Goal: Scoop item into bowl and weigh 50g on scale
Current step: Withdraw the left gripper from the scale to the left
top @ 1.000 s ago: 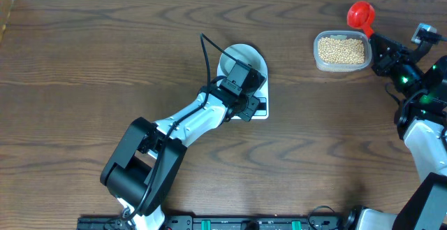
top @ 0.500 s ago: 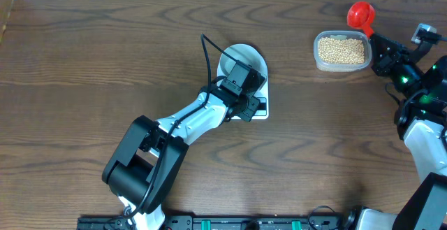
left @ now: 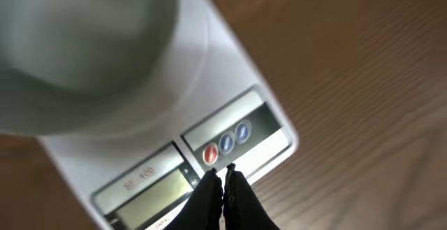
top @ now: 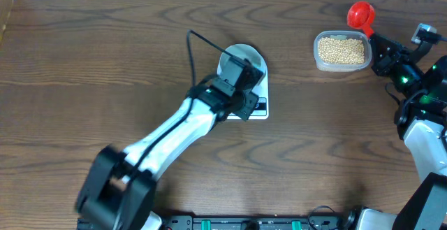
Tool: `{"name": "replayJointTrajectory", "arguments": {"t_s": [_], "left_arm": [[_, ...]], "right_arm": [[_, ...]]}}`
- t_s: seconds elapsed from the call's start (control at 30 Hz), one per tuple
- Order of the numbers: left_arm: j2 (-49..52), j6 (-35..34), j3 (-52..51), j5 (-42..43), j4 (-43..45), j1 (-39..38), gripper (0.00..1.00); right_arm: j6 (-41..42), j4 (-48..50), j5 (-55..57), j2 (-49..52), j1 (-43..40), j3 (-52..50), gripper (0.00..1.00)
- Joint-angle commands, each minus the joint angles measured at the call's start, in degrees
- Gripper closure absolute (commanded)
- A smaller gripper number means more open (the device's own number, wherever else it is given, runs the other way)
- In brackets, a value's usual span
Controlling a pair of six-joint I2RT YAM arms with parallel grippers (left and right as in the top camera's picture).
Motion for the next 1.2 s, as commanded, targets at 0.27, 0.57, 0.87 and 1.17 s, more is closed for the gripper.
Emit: {"name": "replayJointTrajectory", "arguments": {"t_s": [0.27, 0.57, 0.87, 1.17], "left_arm": [[-5.6, -2.7, 0.8, -0.6, 0.8, 11.5, 0.93], [-5.6, -4.7, 0.8, -8.7, 8.9, 25.9, 0.93], [-5.6, -4.9, 0.8, -27.4, 14.3, 42.3, 0.92], [-5.6, -11.2, 0.8, -27.2, 13.5, 49.4, 0.92]], "right_arm": [[-1.0, 0.0, 0.5, -0.8, 0.0, 0.9, 0.99], [-1.0, 0.0, 2.3, -0.8, 0.0, 0.9, 0.99], [-0.4, -0.6, 13.0, -0.8, 0.0, 0.9, 0.99], [6.3, -6.9, 15.0, -0.8, 0.0, 0.9, 0.99]]}}
